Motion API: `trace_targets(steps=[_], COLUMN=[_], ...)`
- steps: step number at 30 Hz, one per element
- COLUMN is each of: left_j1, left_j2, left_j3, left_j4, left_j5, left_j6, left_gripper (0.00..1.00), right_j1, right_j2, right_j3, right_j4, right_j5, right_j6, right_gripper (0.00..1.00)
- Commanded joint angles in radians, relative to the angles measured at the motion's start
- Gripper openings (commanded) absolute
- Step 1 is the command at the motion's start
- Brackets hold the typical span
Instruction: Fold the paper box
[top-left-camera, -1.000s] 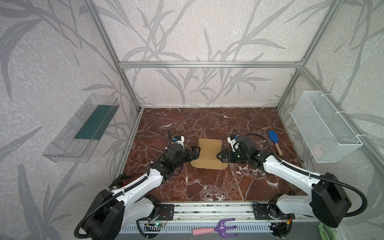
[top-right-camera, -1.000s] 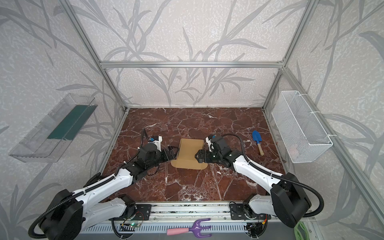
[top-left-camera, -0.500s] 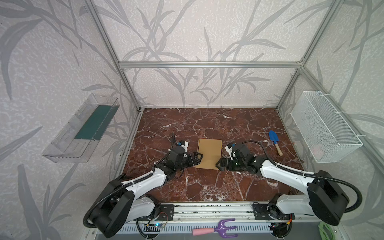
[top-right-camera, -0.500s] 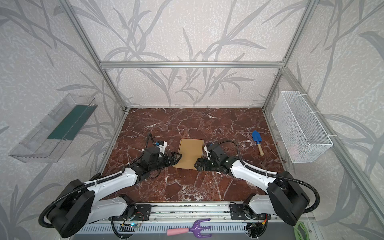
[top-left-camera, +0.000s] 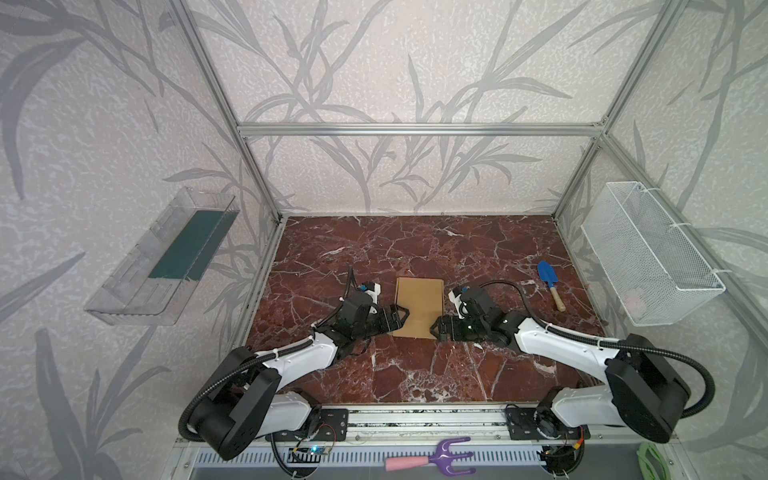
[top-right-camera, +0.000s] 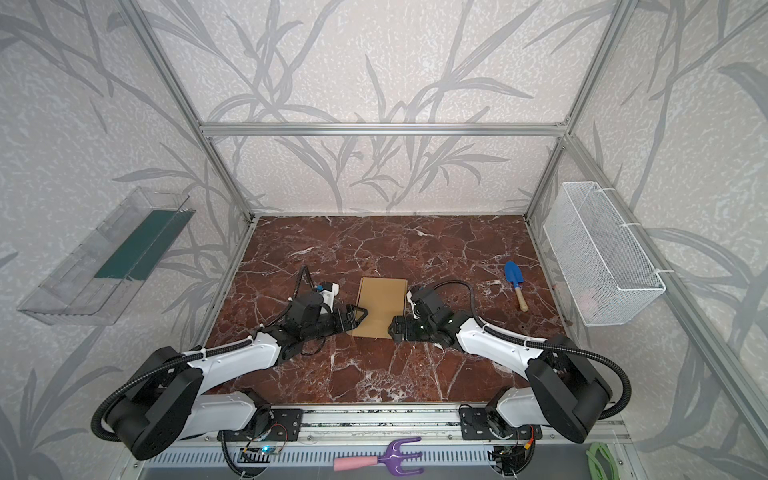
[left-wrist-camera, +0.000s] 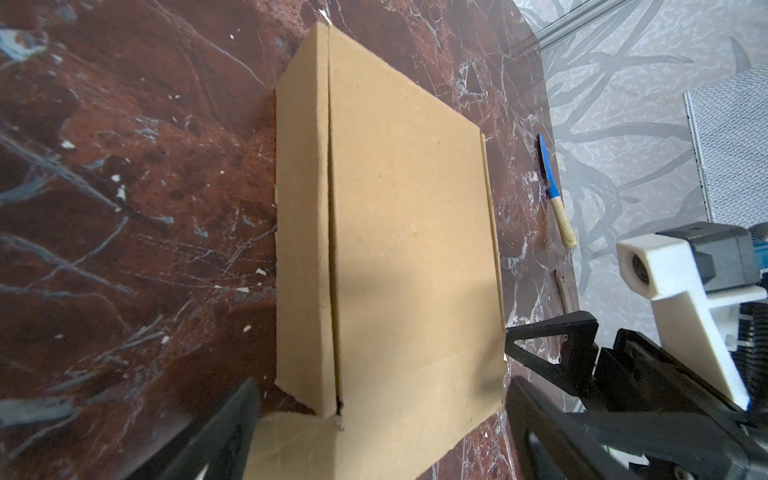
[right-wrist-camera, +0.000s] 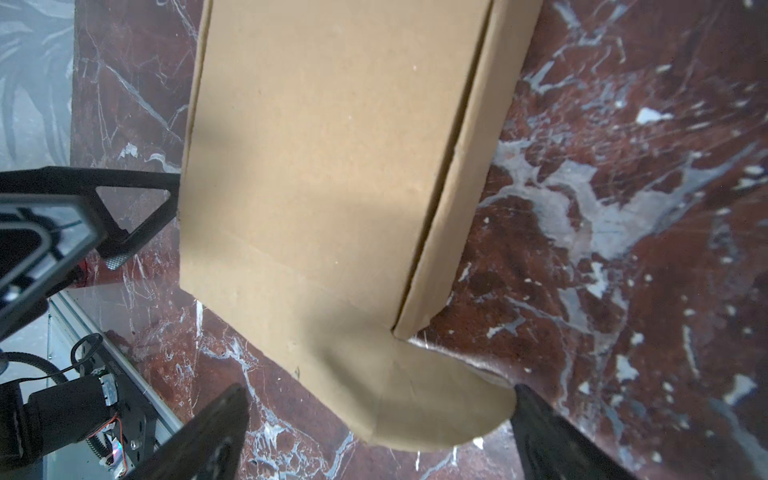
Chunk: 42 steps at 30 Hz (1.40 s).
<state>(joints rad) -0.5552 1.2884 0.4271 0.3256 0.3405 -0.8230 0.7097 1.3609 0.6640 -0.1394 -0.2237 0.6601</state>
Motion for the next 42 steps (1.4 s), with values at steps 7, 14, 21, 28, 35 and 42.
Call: trace_targets(steps=[7, 14, 21, 28, 35, 42], left_j1=[0.001, 0.001, -0.002, -0.007, -0.012, -0.021], left_j2=[-0.009, -0.005, 0.016, 0.048, 0.055, 0.077], left_j3=[-0.016, -0.032, -0.04, -0.04, -0.047, -0.048], left_j4=[0.017, 0.038, 0.076, 0.106, 0.127, 0.159], left_j5=[0.023, 0.023, 0.034, 0.061, 0.063, 0.066], left_j6=[-0.003, -0.015, -0.037, -0.057, -0.068, -0.081], left_gripper=[0.93, 0.93, 0.93, 0.92, 0.92, 0.92], right_j1=[0.005, 0.023, 0.027, 0.031, 0.034, 0.039], right_j2=[-0.068, -0.076, -0.032, 0.015, 0.042, 0.062], right_j3=[0.032, 0.052, 0.056, 0.057, 0.061, 0.069], right_j4=[-0.089, -0.072, -0.034, 0.022, 0.044, 0.061], right_j5=[0.108, 0.099, 0.071, 0.023, 0.017, 0.013], right_j6=[-0.044, -0.044, -0.035, 0.001, 0.008, 0.016], right_gripper=[0.96, 0.95, 0.94, 0.93, 0.92, 0.92])
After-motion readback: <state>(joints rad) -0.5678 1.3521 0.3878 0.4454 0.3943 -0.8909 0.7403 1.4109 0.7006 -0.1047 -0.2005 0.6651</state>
